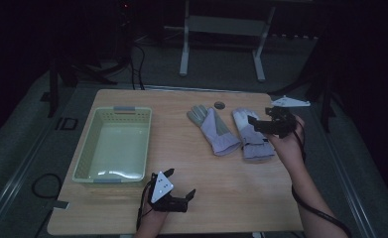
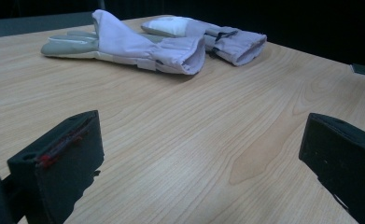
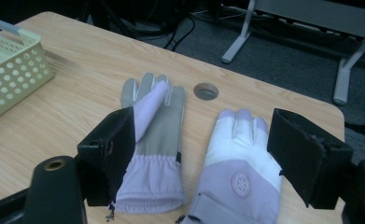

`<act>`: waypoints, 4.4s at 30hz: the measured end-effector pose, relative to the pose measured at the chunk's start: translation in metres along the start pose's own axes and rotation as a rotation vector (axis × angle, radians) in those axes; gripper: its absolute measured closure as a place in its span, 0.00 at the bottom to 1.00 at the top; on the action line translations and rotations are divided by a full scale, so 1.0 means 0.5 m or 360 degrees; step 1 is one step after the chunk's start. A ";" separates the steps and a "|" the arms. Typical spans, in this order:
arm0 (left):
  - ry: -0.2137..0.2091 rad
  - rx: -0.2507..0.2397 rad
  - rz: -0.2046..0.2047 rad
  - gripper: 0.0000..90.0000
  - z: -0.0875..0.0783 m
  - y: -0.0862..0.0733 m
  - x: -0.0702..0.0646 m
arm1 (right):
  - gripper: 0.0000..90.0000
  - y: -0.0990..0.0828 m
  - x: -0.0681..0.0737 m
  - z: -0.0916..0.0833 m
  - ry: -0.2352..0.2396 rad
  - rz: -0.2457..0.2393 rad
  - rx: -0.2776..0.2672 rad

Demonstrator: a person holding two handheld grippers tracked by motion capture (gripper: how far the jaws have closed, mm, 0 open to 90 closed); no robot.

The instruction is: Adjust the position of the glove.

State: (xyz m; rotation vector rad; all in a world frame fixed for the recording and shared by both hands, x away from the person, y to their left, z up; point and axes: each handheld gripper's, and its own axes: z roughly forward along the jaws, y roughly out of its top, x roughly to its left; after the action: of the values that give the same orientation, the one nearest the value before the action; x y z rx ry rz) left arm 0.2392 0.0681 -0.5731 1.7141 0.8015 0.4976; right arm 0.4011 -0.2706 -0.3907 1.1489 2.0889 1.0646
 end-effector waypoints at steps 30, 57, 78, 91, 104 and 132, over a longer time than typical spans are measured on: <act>-0.0006 -0.0014 -0.0007 0.00 -0.001 -0.001 0.000 | 0.41 -0.053 0.023 0.257 0.0141 0.0022 0.0290; 0.0018 -0.0013 0.0015 0.00 -0.005 -0.002 -0.003 | 0.95 -0.089 0.074 0.383 0.0126 -0.0058 0.0533; 0.0010 -0.0001 0.0041 0.00 -0.003 -0.001 -0.006 | 0.96 -0.040 0.187 0.185 0.0077 0.0346 0.0038; 0.0030 -0.0007 0.0061 0.00 -0.003 -0.002 -0.010 | 0.96 -0.122 0.234 0.181 0.0014 0.0514 0.0091; 0.0015 -0.0009 0.0054 0.00 -0.004 -0.002 -0.008 | 0.95 -0.178 0.252 0.244 -0.0020 0.0647 0.0228; 0.0018 -0.0013 0.0009 0.00 -0.004 -0.002 -0.004 | 0.54 -0.107 0.145 0.152 -0.0001 0.0268 0.0209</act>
State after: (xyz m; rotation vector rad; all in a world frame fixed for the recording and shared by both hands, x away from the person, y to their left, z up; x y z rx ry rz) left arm 0.2363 0.0679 -0.5733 1.7077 0.8017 0.5140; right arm 0.3968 -0.1968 -0.4824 1.4104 2.1180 1.0132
